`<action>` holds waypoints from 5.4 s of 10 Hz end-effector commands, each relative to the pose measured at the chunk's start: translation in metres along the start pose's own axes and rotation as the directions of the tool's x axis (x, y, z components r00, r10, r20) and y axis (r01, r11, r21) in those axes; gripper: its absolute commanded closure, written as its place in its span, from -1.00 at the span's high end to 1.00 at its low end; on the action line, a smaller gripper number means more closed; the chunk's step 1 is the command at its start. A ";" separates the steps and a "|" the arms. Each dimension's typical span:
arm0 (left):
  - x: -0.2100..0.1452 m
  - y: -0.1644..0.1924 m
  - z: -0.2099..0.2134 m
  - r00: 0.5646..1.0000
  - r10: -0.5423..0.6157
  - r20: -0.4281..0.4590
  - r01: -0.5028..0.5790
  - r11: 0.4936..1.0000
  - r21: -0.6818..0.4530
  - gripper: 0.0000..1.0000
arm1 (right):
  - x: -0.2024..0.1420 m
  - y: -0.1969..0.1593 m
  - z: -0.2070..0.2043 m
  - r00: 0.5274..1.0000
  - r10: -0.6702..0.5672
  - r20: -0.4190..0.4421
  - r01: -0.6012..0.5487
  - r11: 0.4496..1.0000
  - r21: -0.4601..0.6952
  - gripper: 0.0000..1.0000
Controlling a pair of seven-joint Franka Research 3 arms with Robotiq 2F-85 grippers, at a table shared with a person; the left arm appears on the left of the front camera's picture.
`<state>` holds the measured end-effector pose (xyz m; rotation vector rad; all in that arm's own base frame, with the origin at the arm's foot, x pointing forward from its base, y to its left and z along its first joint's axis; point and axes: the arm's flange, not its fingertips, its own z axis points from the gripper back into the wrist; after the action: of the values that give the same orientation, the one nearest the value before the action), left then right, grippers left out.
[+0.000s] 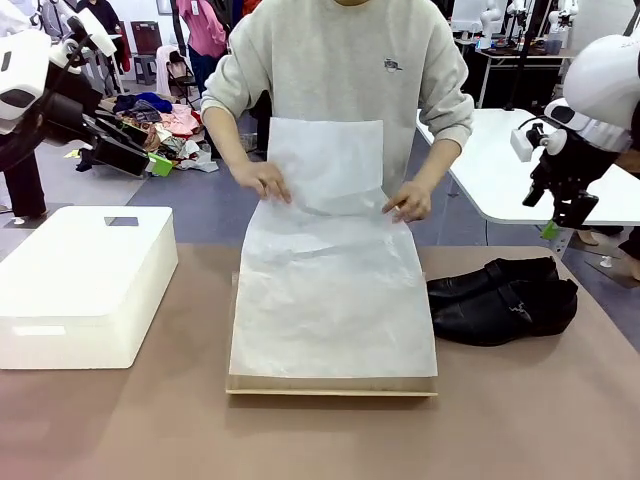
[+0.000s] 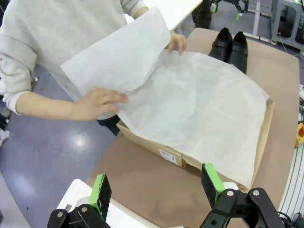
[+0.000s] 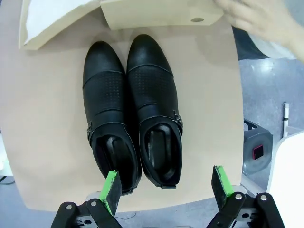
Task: Pack the shoes into the box.
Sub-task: Place one shoe of the Shoes into the Shoes Box.
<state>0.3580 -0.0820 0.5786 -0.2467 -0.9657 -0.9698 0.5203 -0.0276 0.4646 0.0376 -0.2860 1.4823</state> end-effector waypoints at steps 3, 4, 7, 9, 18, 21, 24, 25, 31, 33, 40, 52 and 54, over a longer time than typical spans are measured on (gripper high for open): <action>0.000 0.000 0.000 1.000 0.002 0.006 -0.002 1.000 -0.006 1.00 | -0.016 -0.014 -0.025 1.000 0.004 0.027 -0.005 0.999 0.038 1.00; 0.000 0.000 0.000 1.000 0.002 0.006 -0.002 1.000 -0.006 1.00 | -0.019 -0.017 -0.030 0.999 -0.006 0.038 0.004 0.999 0.047 1.00; 0.000 0.000 0.000 1.000 0.002 0.006 -0.002 1.000 -0.006 1.00 | -0.029 -0.027 -0.052 0.999 -0.029 0.036 0.026 0.996 0.081 1.00; 0.000 0.000 0.000 1.000 0.002 0.006 -0.002 1.000 -0.006 1.00 | -0.033 -0.032 -0.062 0.999 -0.032 0.029 0.029 0.996 0.086 1.00; 0.000 0.000 0.000 1.000 0.002 0.006 -0.002 1.000 -0.006 1.00 | -0.037 -0.055 -0.094 0.999 -0.048 0.015 0.046 0.990 0.132 1.00; 0.000 0.000 0.000 1.000 0.002 0.006 -0.002 1.000 -0.006 1.00 | -0.037 -0.048 -0.097 0.998 -0.059 -0.003 0.059 0.989 0.132 1.00; 0.000 0.000 0.000 1.000 0.002 0.006 -0.002 1.000 -0.006 1.00 | -0.037 -0.048 -0.097 0.998 -0.059 -0.003 0.059 0.989 0.132 1.00; 0.000 0.000 0.000 1.000 0.002 0.006 -0.002 1.000 -0.006 1.00 | -0.037 -0.049 -0.096 0.998 -0.061 -0.002 0.061 0.989 0.136 1.00; 0.000 0.000 0.000 1.000 0.002 0.006 -0.002 1.000 -0.006 1.00 | -0.047 -0.070 -0.110 0.999 -0.048 -0.017 0.050 0.988 0.150 1.00; 0.000 0.000 0.000 1.000 0.002 0.006 -0.002 1.000 -0.006 1.00 | -0.047 -0.079 -0.113 0.999 -0.044 -0.023 0.047 0.986 0.163 1.00; 0.000 0.000 0.000 1.000 0.002 0.006 -0.002 1.000 -0.006 1.00 | -0.049 -0.078 -0.137 0.998 -0.057 -0.037 0.063 0.974 0.217 1.00; 0.000 0.000 0.000 1.000 0.002 0.006 -0.002 1.000 -0.006 1.00 | -0.044 -0.076 -0.138 0.994 -0.092 -0.061 0.105 0.956 0.272 -1.00; 0.000 0.000 0.000 1.000 0.002 0.006 -0.002 1.000 -0.006 1.00 | -0.044 -0.076 -0.133 0.993 -0.101 -0.057 0.113 0.956 0.270 -1.00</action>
<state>0.3579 -0.0819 0.5787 -0.2469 -0.9660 -0.9697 0.6108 -0.0504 0.3275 0.2402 -0.0639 1.4224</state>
